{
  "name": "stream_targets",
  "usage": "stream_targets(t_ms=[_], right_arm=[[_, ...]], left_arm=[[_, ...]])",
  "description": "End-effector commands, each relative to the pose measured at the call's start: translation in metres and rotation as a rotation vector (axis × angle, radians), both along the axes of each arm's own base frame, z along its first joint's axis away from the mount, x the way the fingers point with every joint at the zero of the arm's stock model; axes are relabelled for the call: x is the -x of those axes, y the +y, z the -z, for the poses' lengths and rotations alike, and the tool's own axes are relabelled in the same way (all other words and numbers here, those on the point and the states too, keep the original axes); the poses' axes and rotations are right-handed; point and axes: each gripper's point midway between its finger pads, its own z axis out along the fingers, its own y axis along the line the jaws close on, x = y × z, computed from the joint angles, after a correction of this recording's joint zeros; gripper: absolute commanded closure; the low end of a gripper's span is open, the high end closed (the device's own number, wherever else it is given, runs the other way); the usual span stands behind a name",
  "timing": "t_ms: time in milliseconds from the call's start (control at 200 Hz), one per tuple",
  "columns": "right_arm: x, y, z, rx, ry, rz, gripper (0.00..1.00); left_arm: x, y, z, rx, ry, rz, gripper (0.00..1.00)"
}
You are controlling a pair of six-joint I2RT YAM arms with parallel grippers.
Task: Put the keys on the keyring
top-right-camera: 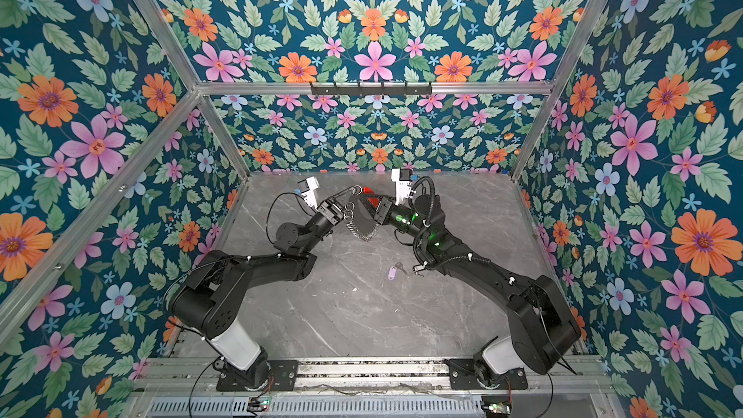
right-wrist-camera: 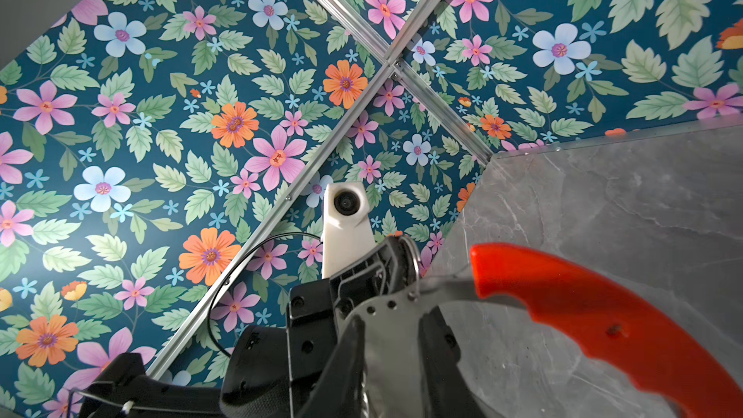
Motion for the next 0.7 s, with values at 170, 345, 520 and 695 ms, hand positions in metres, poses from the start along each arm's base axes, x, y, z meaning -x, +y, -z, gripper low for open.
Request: stream_targets(t_ms=[170,345,520,695], right_arm=[[-0.002,0.001,-0.020,-0.062,-0.039,0.000,0.71],[-0.005,0.007,-0.022,-0.073,-0.036,-0.023,0.77],[-0.008,0.010,-0.023,-0.079,-0.035,-0.031,0.79],[-0.009,0.011,-0.020,-0.080,-0.030,-0.035,0.85]], left_arm=[[0.009,0.001,-0.014,0.049,-0.047,0.035,1.00],[0.009,0.000,-0.015,0.053,-0.045,0.042,1.00],[0.010,0.000,-0.015,0.056,-0.040,0.047,1.00],[0.009,-0.001,-0.012,0.057,-0.027,0.056,1.00]])
